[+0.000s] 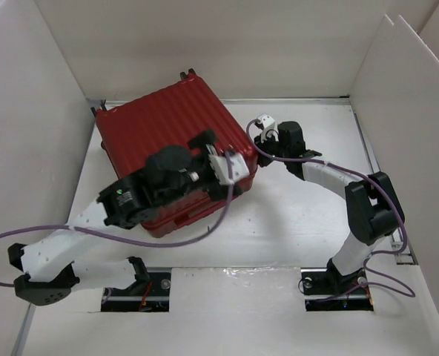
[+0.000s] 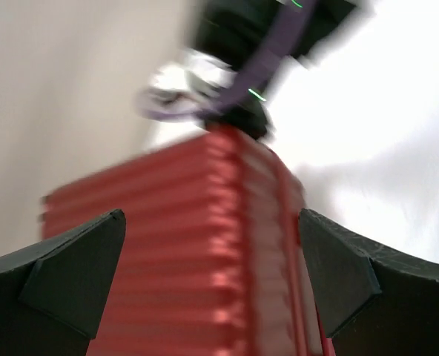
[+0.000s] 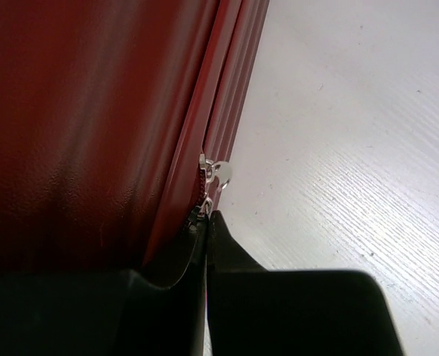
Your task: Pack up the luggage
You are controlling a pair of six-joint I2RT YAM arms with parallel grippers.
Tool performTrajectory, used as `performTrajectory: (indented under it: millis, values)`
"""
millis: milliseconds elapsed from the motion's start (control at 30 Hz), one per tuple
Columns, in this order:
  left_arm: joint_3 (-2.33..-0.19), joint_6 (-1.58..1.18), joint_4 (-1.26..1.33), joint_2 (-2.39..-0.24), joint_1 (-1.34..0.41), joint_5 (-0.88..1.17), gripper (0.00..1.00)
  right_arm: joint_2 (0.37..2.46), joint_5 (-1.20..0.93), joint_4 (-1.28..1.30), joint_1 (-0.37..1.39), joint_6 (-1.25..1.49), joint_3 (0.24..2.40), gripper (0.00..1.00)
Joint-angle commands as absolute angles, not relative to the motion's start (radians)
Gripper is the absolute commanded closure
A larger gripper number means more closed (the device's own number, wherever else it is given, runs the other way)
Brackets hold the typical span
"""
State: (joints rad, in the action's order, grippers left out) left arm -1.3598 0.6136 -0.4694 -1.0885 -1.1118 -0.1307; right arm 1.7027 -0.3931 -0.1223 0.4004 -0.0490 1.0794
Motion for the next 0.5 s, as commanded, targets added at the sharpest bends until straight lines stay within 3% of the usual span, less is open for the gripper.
performTrajectory:
  millis: [0,67,133,200,233,267,300,333,400,433,467]
  values:
    - [-1.456,0.473,-0.515,-1.101,-0.987,-0.282,0.00,1.727,-0.336,-0.295,0.399,-0.058,1.121,1.00]
    - [-1.447,0.419,-0.528,-1.112,-0.887,-0.368,0.00,1.727,-0.336,-0.295,0.399,-0.058,1.121,1.00]
    - [-1.436,0.367,-0.538,-1.112,-0.671,-0.359,0.00,1.736,-0.345,-0.295,0.408,-0.058,1.130,1.00]
    - [-1.424,0.293,-0.548,-1.103,-0.478,-0.179,0.04,1.736,-0.345,-0.295,0.419,-0.049,1.131,1.00]
    - [-1.424,0.267,-0.548,-1.103,-0.248,-0.088,0.07,1.736,-0.345,-0.295,0.419,-0.049,1.131,1.00]
    - [-1.424,0.238,-0.558,-1.103,-0.127,0.001,0.10,1.736,-0.345,-0.295,0.428,-0.049,1.131,1.00]
    - [-1.424,0.213,-0.567,-1.121,0.099,0.153,0.18,1.736,-0.345,-0.295,0.428,-0.049,1.131,1.00]
    - [-1.424,0.189,-0.568,-1.135,0.201,0.211,0.25,1.736,-0.345,-0.295,0.428,-0.049,1.131,1.00]
    - [-1.424,0.138,-0.568,-1.169,0.346,0.270,0.38,1.727,-0.345,-0.295,0.446,-0.049,1.121,1.00]
    - [-1.405,0.129,-0.568,-1.193,0.395,0.270,0.53,1.727,-0.345,-0.295,0.446,-0.049,1.121,1.00]
    - [-1.387,0.129,-0.546,-1.193,0.476,0.270,0.58,1.715,-0.331,-0.295,0.446,-0.049,1.112,1.00]
